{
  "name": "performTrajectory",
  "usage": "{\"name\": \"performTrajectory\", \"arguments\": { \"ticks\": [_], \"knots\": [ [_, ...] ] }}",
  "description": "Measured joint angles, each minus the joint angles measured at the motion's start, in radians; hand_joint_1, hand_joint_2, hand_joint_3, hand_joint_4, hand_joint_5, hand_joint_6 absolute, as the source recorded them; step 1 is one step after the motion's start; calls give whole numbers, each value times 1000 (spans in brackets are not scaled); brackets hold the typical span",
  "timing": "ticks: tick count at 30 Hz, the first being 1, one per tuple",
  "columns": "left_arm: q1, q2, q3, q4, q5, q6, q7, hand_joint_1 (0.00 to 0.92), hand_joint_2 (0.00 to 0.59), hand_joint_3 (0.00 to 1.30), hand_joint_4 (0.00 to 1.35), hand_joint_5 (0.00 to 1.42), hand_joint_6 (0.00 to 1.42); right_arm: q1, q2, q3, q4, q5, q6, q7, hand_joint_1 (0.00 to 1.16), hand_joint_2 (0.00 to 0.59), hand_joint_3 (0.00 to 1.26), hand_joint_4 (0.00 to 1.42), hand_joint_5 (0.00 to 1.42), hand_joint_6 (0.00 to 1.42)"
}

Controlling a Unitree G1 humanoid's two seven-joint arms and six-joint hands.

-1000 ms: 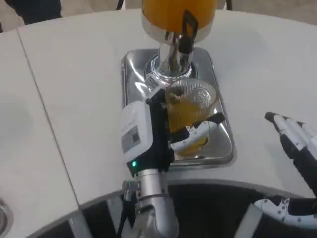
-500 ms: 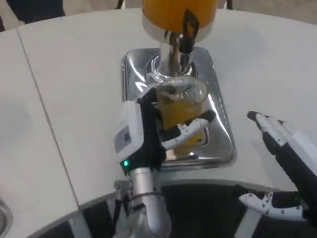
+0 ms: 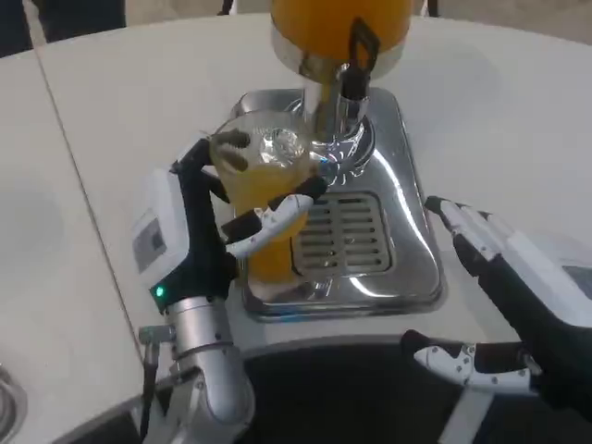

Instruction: Grasp the cup under the faucet to collect the drink, then remove the cup.

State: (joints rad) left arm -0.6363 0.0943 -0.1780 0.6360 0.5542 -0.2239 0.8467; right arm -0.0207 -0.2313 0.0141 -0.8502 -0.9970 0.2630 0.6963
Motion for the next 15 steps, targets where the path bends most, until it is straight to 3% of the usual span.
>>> {"name": "performTrajectory", "arguments": {
  "ticks": [8,12,15],
  "knots": [
    [37,46,45,-92,-9,14,-67,610,0,1184,1051,1424,1424,55,-27,4,-3,-32,-52,-76,637,334,0,0,0,49],
    [89,73,74,-179,-22,18,-111,610,0,1183,1051,1424,1424,62,-60,4,-2,-39,-89,-87,633,334,0,0,0,48],
    [141,91,92,-250,-30,24,-143,613,0,1183,1051,1424,1424,61,-63,-2,-1,-25,-94,-88,631,334,0,0,0,48]
  ]
}}
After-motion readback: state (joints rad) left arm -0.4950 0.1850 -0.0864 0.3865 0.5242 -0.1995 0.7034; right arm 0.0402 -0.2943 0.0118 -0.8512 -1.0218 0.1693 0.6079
